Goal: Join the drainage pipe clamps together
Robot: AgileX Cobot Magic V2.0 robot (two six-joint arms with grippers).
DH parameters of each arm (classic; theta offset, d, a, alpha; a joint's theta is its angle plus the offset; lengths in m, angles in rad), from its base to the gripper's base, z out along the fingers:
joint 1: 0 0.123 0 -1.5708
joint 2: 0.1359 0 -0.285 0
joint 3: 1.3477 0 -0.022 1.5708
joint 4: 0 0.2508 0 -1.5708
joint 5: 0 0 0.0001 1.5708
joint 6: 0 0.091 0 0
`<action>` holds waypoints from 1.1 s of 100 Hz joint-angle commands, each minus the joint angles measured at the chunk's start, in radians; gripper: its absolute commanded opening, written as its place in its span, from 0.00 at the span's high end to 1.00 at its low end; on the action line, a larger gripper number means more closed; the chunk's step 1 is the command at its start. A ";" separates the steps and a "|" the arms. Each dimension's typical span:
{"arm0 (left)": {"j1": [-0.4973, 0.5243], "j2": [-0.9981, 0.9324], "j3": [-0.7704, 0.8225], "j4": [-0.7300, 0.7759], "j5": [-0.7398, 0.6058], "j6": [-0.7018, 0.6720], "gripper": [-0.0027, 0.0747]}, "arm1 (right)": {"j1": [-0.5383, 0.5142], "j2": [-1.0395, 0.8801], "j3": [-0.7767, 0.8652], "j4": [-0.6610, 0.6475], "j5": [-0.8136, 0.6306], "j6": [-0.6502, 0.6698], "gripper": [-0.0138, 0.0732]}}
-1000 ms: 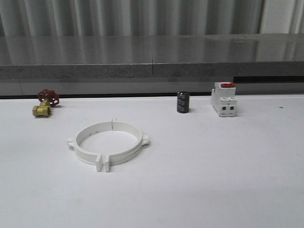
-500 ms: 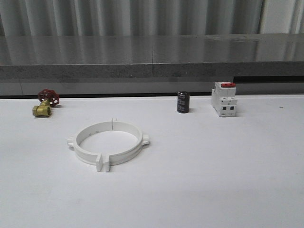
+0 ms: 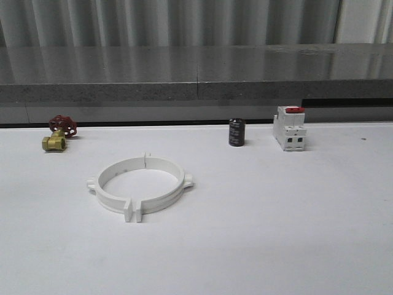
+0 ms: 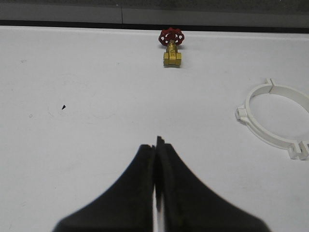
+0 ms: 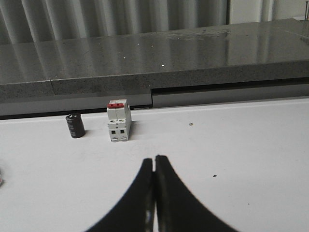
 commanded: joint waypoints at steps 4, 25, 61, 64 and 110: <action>0.003 0.006 -0.028 0.005 -0.069 -0.001 0.99 | -0.008 -0.018 -0.019 0.004 -0.086 -0.008 0.92; 0.003 0.006 -0.028 0.005 -0.069 -0.001 0.99 | -0.008 -0.018 -0.019 0.004 -0.086 -0.008 0.92; 0.003 -0.054 0.058 0.007 -0.379 -0.001 0.99 | -0.008 -0.018 -0.019 0.004 -0.086 -0.008 0.92; 0.003 -0.072 0.094 0.007 -0.443 -0.001 0.99 | -0.008 -0.018 -0.019 0.004 -0.086 -0.008 0.92; 0.005 -0.473 0.515 0.010 -0.718 -0.001 0.99 | -0.008 -0.018 -0.019 0.004 -0.086 -0.008 0.92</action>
